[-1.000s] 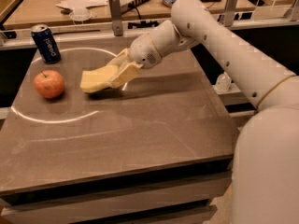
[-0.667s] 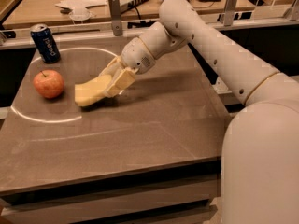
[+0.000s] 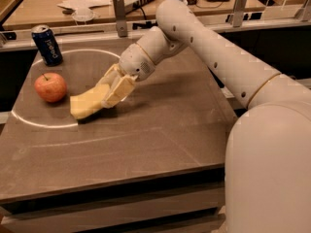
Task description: Move sponge near apple
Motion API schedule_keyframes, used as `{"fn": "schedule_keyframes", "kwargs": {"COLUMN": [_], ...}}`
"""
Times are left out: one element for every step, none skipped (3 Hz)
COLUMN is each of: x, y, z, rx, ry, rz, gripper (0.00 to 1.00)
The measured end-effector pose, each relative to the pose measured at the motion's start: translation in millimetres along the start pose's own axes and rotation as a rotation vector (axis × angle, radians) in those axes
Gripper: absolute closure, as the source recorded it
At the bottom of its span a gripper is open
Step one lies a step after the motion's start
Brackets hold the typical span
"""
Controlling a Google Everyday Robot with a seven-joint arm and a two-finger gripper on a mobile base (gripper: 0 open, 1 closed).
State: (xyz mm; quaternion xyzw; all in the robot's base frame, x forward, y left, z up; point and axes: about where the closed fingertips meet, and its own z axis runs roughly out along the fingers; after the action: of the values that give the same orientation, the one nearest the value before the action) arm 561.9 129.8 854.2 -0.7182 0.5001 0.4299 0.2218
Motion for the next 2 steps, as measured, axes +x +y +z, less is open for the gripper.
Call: {"fn": "schedule_keyframes", "kwargs": {"x": [-4.0,-8.4], "y": [-7.7,-16.8], "z": [2.9,1.5], "rx": [0.073,0.168], "ry": [0.0,-0.001], "rz": [0.035,0.065], "gripper": [0.05,0.0]}}
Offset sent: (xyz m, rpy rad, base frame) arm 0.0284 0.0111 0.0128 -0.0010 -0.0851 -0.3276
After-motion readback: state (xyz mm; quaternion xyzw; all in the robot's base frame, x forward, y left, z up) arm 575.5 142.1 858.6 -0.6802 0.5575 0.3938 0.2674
